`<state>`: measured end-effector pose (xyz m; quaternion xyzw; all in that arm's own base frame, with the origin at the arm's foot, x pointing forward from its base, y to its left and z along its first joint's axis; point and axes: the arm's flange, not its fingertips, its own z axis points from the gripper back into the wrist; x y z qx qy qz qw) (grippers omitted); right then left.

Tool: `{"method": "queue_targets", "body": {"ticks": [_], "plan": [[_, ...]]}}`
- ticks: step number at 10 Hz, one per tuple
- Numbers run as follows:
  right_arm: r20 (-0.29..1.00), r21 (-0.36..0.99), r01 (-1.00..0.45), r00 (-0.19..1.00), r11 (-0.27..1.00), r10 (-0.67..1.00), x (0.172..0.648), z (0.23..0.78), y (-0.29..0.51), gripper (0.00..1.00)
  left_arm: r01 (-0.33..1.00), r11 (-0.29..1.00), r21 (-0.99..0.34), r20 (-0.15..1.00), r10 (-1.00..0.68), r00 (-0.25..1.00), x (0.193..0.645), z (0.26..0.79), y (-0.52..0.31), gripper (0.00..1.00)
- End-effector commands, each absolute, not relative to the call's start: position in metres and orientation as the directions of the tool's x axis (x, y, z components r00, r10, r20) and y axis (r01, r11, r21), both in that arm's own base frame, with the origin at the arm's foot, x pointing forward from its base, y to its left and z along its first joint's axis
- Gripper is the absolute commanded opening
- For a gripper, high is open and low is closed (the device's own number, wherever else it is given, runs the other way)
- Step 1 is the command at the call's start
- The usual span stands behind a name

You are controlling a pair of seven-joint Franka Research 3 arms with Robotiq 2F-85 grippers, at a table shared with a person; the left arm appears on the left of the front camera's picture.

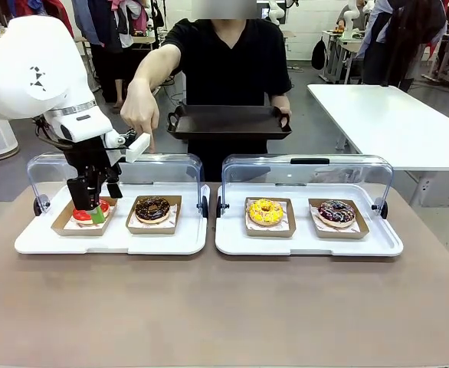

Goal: Provide the desired donut to the person.
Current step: Pick up and lift the Paper togo box containing the Donut pointed at by the person.

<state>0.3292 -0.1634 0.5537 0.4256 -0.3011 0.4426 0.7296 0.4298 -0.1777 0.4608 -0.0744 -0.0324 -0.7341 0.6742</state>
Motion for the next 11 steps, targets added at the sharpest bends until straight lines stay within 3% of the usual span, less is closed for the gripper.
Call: {"method": "queue_targets", "body": {"ticks": [1,5,8,11], "plan": [[0.818,0.356,-0.904,0.424,0.237,0.389,0.329,0.554,-0.163,1.0,0.996,-0.077,-0.049,0.136,-0.988,-0.07,0.432,0.463,-0.18,1.0],[0.818,0.356,-0.904,0.424,0.237,0.389,0.329,0.554,-0.163,1.0,0.995,-0.089,-0.052,0.153,-0.985,-0.08,0.43,0.461,-0.178,1.0],[0.818,0.356,-0.904,0.424,0.237,0.389,0.329,0.554,-0.163,1.0,0.992,-0.126,-0.024,0.054,-0.991,-0.125,0.451,0.425,-0.199,1.0],[0.818,0.356,-0.904,0.424,0.237,0.389,0.329,0.554,-0.163,1.0,0.992,-0.123,-0.015,0.032,-0.992,-0.122,0.466,0.401,-0.214,1.0]]}}
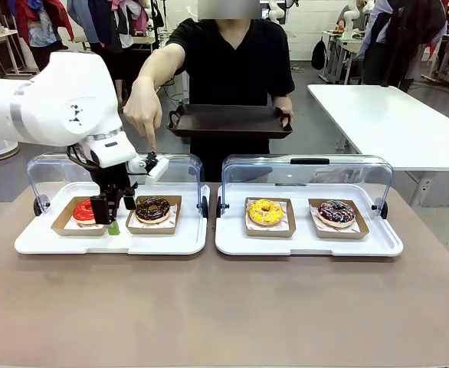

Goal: Provide the desired donut to the person.
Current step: Pick up and lift the Paper togo box containing the Donut pointed at by the person.

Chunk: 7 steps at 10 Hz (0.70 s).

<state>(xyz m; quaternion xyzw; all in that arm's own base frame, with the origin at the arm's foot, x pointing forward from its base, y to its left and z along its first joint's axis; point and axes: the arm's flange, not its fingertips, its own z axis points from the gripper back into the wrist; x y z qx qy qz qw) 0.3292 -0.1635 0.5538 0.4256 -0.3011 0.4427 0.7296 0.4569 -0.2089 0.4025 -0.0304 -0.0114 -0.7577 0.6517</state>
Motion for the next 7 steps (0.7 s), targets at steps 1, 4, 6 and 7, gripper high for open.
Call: {"method": "queue_targets", "body": {"ticks": [1,4,6,7], "plan": [[0.818,0.356,-0.904,0.424,0.237,0.389,0.329,0.554,-0.163,1.0,0.995,-0.102,-0.024,0.015,-0.995,-0.101,0.47,0.392,-0.216,1.0],[0.818,0.356,-0.904,0.424,0.237,0.389,0.329,0.554,-0.163,1.0,1.0,-0.025,0.009,-0.03,-0.999,-0.025,0.484,0.37,-0.215,1.0],[0.818,0.356,-0.904,0.424,0.237,0.389,0.329,0.554,-0.163,1.0,1.0,-0.009,0.011,-0.018,-1.0,-0.008,0.489,0.355,-0.212,1.0],[0.818,0.356,-0.904,0.424,0.237,0.389,0.329,0.554,-0.163,1.0,1.0,-0.022,0.015,-0.012,-1.0,-0.022,0.494,0.354,-0.209,1.0]]}}
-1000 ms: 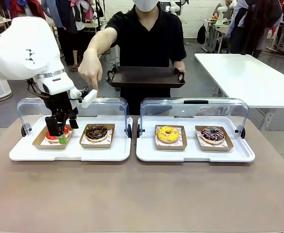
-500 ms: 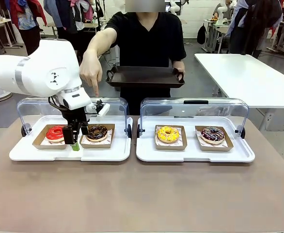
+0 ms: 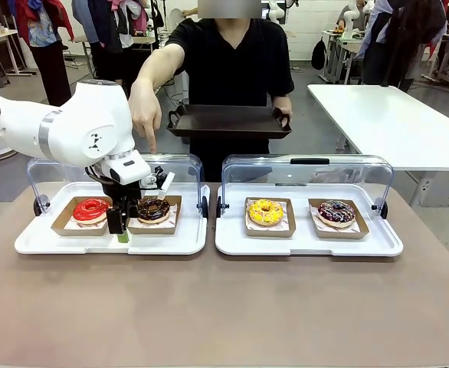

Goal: Provide the desired donut to the person.
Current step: Pick up and lift the Paper togo box containing the Donut pointed at by the person.

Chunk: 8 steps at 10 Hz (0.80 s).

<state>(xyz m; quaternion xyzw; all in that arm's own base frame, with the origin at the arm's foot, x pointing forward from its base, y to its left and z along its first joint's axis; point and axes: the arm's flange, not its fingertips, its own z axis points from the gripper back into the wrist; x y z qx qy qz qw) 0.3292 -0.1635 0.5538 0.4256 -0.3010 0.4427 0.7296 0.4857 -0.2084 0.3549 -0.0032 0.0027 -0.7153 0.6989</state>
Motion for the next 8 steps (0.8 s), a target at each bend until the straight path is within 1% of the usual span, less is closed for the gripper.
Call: {"method": "queue_targets", "body": {"ticks": [1,8], "plan": [[0.818,0.356,-0.904,0.424,0.237,0.389,0.329,0.554,-0.163,1.0,0.999,-0.03,0.015,-0.015,-0.999,-0.029,0.498,0.353,-0.207,1.0],[0.818,0.356,-0.904,0.424,0.237,0.389,0.329,0.554,-0.163,1.0,1.0,-0.006,-0.002,0.008,-1.0,-0.006,0.51,0.339,-0.198,1.0]]}}
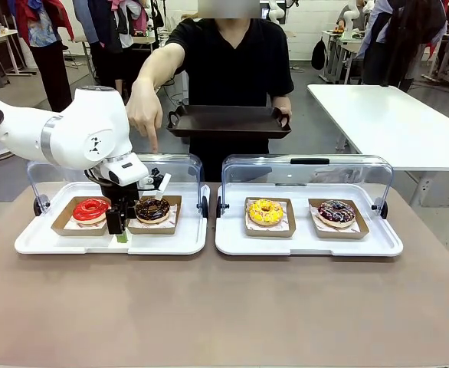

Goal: Provide the desired donut to the person.
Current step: Pick up and lift the Paper togo box containing the Donut pointed at by the person.

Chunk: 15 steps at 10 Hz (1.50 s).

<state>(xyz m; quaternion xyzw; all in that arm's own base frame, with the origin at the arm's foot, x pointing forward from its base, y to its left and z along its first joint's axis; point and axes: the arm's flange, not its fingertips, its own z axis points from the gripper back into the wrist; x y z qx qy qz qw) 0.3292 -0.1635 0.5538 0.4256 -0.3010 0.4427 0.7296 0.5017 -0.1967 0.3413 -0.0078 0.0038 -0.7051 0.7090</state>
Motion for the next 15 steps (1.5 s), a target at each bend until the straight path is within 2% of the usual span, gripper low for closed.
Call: {"method": "queue_targets", "body": {"ticks": [1,11,12,13,14,15], "plan": [[0.818,0.356,-0.904,0.424,0.237,0.389,0.329,0.554,-0.163,1.0,1.0,-0.006,-0.013,0.01,-1.0,-0.005,0.511,0.337,-0.198,1.0],[0.818,0.356,-0.904,0.424,0.237,0.389,0.329,0.554,-0.163,1.0,0.999,-0.004,-0.034,0.039,-0.999,-0.003,0.519,0.321,-0.199,1.0],[0.818,0.356,-0.904,0.424,0.237,0.389,0.329,0.554,-0.163,1.0,1.0,-0.006,-0.02,0.043,-0.999,-0.005,0.52,0.322,-0.198,0.66],[0.818,0.356,-0.904,0.424,0.237,0.389,0.329,0.554,-0.163,1.0,1.0,-0.003,-0.014,0.042,-0.999,-0.002,0.52,0.322,-0.198,0.46],[0.818,0.356,-0.904,0.424,0.237,0.389,0.329,0.554,-0.163,1.0,1.0,-0.004,-0.01,0.044,-0.999,-0.003,0.52,0.322,-0.197,0.11],[0.818,0.356,-0.904,0.424,0.237,0.389,0.329,0.554,-0.163,1.0,1.0,-0.002,-0.01,0.045,-0.999,-0.002,0.519,0.322,-0.197,0.0]]}}
